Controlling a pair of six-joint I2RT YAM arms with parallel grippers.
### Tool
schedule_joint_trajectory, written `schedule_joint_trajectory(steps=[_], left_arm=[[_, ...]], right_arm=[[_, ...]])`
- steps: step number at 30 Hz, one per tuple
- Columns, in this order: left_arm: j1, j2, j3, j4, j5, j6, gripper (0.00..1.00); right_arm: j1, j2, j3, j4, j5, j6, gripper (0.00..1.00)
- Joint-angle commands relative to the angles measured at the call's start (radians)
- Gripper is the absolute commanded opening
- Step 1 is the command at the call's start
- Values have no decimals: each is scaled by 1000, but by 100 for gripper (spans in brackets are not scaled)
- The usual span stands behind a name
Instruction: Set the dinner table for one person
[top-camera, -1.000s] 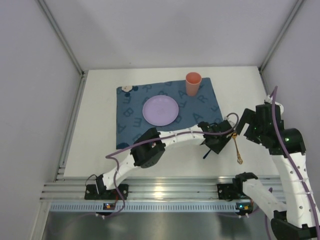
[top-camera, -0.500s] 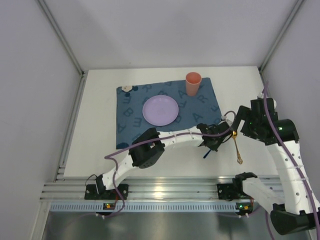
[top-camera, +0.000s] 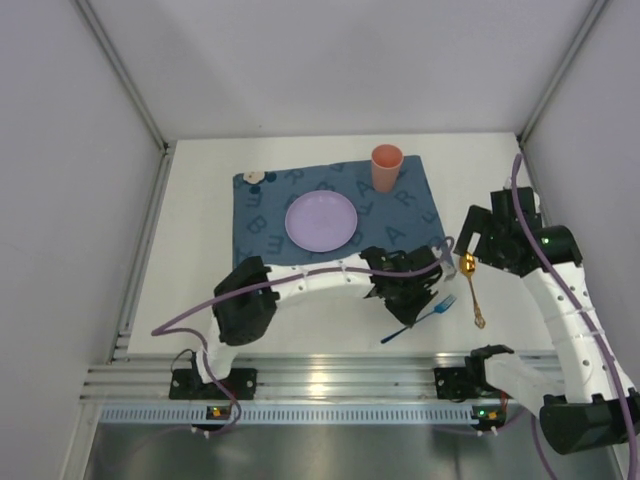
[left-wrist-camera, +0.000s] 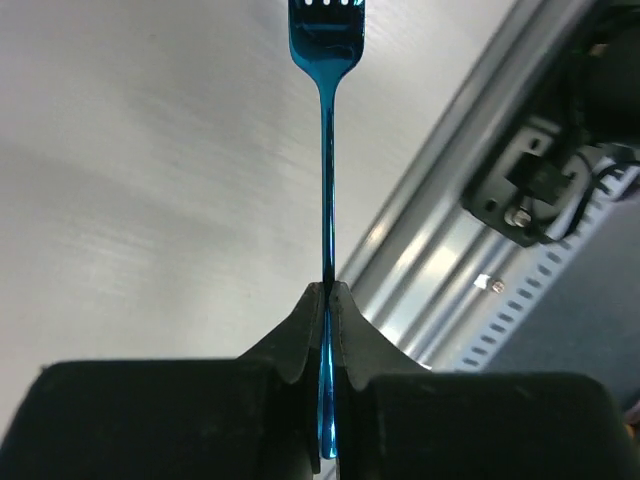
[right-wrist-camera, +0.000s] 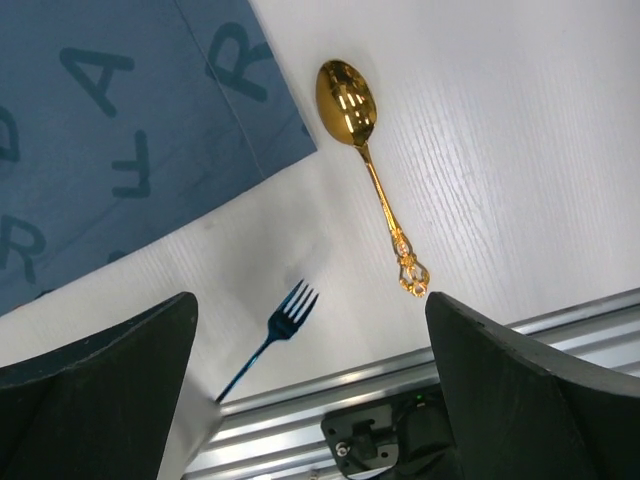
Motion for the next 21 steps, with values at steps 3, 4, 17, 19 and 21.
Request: schedule_joint_trajectory(steps=[3,4,17,19,21], left_arm=[[26,-322,-20,-105,-92,-22,0],[34,-357,-40,-108,-112,-32,0],[667,-750,-445,-105,-451,-98,0],[745,-698,-465,-43,-431,-69,0],[782,-633,-471,-2,-411,-63,0]], right_arm=[[-22,3,-66,113,-23,20,98],[-25,5,-69,121,-35,23,98],[-25,28,-125,202,-118,37,97],[-27,12,-146,206,-126,31,97],[-27,3,-158,202,-132,20,97]])
